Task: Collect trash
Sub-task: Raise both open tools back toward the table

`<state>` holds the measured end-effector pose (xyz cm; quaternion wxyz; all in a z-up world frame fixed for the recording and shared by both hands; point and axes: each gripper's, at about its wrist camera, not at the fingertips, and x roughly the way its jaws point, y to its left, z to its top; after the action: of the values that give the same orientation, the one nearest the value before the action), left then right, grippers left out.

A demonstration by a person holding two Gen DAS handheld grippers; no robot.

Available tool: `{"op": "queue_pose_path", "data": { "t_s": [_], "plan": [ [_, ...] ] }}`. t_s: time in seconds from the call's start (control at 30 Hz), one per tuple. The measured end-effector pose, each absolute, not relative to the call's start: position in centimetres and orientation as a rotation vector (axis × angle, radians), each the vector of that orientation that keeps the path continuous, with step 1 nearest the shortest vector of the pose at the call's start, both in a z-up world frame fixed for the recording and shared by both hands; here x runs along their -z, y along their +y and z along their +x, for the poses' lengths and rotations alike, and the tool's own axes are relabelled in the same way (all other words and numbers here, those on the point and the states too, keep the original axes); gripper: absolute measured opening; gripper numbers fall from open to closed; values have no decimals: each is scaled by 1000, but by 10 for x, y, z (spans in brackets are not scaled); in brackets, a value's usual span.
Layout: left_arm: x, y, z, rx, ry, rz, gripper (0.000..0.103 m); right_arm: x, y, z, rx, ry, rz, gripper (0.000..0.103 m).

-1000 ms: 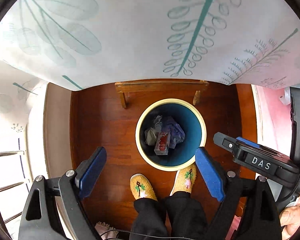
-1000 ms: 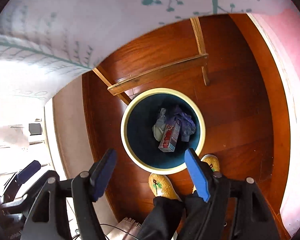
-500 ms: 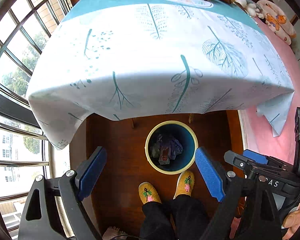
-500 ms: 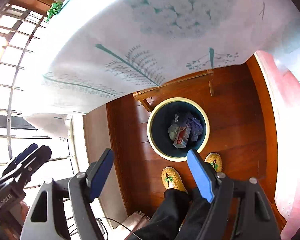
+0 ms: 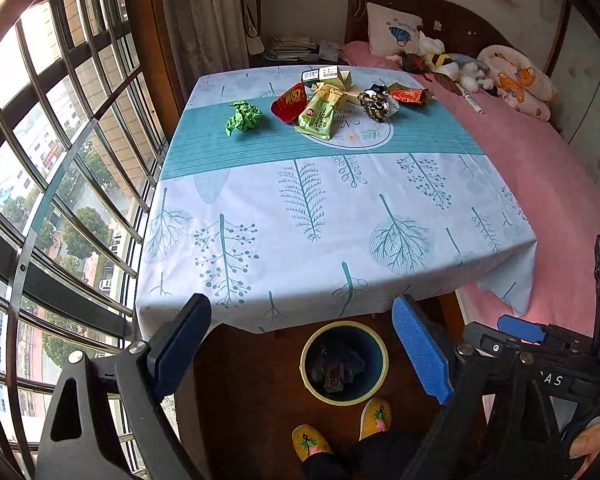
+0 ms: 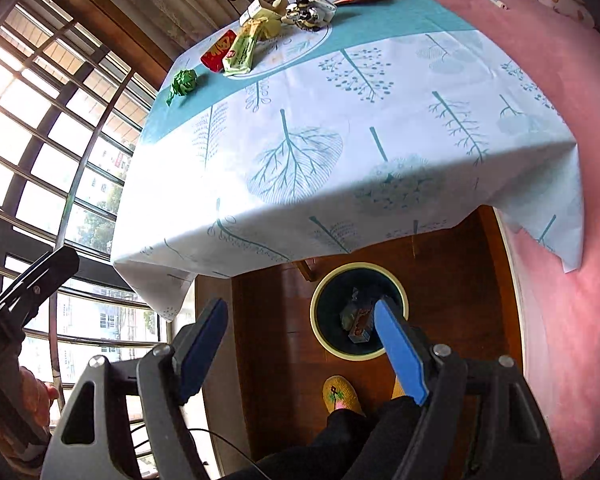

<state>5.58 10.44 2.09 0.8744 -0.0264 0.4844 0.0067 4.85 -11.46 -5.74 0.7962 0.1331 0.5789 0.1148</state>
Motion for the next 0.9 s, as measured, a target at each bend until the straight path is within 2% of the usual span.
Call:
{"op": "queue_pose_path", "data": {
  "t_s": [0.5, 0.9],
  "plan": [
    [-69, 108, 93, 18, 902, 21, 91, -34, -107, 76, -171, 989, 117, 76],
    [-56, 90, 207, -35, 937, 33, 91, -30, -126, 193, -197, 962, 45, 76]
  ]
}}
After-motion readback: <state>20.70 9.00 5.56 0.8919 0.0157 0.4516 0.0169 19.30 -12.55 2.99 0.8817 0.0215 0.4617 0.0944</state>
